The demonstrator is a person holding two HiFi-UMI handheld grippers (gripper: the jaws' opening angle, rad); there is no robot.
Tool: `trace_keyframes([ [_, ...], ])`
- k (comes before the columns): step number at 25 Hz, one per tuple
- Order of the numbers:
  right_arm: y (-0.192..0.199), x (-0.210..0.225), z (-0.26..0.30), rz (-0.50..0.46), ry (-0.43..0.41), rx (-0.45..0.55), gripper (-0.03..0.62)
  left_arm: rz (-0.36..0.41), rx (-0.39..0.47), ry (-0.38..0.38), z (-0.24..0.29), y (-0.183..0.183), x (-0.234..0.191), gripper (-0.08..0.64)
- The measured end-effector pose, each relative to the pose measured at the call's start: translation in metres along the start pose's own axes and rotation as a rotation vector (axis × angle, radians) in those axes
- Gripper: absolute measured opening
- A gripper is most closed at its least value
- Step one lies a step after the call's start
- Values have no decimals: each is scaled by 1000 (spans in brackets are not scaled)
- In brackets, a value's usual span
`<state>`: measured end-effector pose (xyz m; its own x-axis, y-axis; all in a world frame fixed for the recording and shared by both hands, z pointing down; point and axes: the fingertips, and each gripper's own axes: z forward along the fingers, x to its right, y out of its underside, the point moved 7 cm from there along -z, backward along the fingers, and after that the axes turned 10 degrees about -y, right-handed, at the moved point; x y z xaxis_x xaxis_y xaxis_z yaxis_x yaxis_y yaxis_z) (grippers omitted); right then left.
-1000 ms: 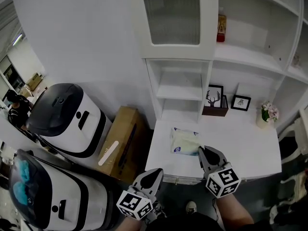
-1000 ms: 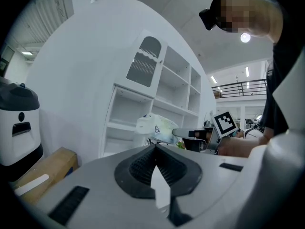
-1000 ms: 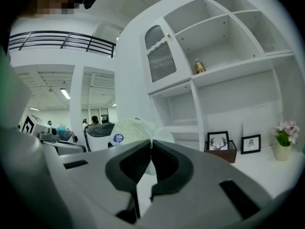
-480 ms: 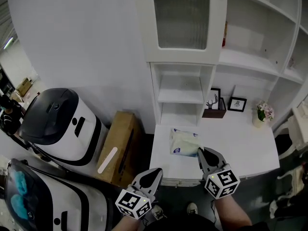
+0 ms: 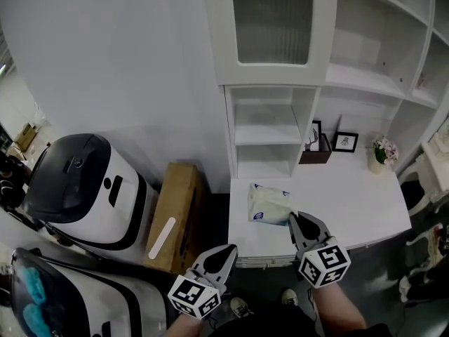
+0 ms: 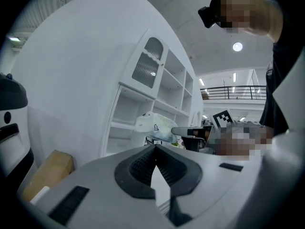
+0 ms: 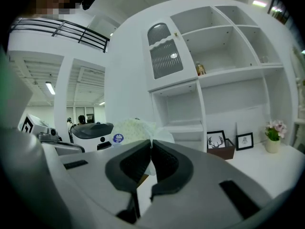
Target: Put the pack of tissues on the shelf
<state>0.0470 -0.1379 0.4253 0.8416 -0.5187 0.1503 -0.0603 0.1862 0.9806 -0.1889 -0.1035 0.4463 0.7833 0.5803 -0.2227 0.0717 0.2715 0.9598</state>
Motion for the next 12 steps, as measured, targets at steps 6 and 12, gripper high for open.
trace_keyframes([
  [6,0,-9,0,-7,32,-5,5,-13,1,25,-3,3,-11,3],
  [12,-5,-1,11,-18,29,-9,5,-24,-8,27,4,4,-13,3],
])
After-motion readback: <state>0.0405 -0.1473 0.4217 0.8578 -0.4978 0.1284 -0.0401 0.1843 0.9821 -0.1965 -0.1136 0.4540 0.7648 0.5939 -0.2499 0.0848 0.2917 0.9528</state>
